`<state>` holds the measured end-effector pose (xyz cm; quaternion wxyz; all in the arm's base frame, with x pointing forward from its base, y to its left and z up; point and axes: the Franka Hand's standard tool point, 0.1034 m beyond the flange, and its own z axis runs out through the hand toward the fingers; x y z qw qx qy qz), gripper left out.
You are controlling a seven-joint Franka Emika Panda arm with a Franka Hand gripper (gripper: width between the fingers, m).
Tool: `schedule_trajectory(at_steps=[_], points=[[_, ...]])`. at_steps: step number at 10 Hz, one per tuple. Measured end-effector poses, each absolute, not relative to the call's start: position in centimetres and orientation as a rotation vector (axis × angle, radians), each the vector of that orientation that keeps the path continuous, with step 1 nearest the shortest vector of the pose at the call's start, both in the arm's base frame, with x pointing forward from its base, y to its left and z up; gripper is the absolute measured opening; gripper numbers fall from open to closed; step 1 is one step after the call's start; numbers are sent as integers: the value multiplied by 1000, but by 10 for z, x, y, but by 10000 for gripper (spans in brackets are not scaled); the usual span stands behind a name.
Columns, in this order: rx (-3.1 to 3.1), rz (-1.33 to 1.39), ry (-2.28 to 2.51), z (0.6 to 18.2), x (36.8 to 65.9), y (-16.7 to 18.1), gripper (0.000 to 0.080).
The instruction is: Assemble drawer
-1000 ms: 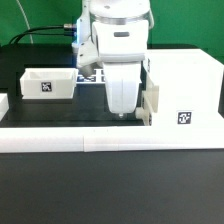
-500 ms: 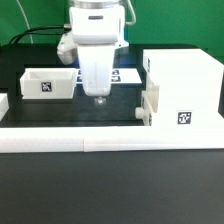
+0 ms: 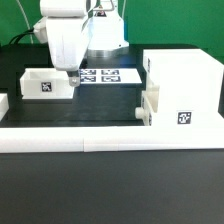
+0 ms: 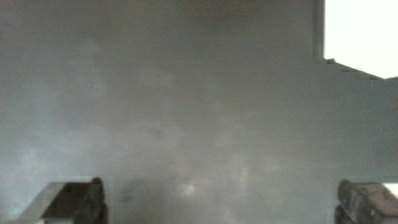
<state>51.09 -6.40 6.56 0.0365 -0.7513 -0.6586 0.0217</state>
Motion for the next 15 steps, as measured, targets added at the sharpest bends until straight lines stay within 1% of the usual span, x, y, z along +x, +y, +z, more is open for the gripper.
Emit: schedule_trajectory(at_steps=[3,5,7,9,10,11,15], points=[[-2347,69,-1976,65,511,-64,649],[-2497,73,-1788,66,511,-64,649],[-2735,19,-1425,67,491,-81,649],[-2901,18,-1075,70,465,-86,649],[-2960,23,-893,73,460,-87,649],[-2994,11,-777,77,462,-89,649],[-3047,13,-444,76,462,-84,649]])
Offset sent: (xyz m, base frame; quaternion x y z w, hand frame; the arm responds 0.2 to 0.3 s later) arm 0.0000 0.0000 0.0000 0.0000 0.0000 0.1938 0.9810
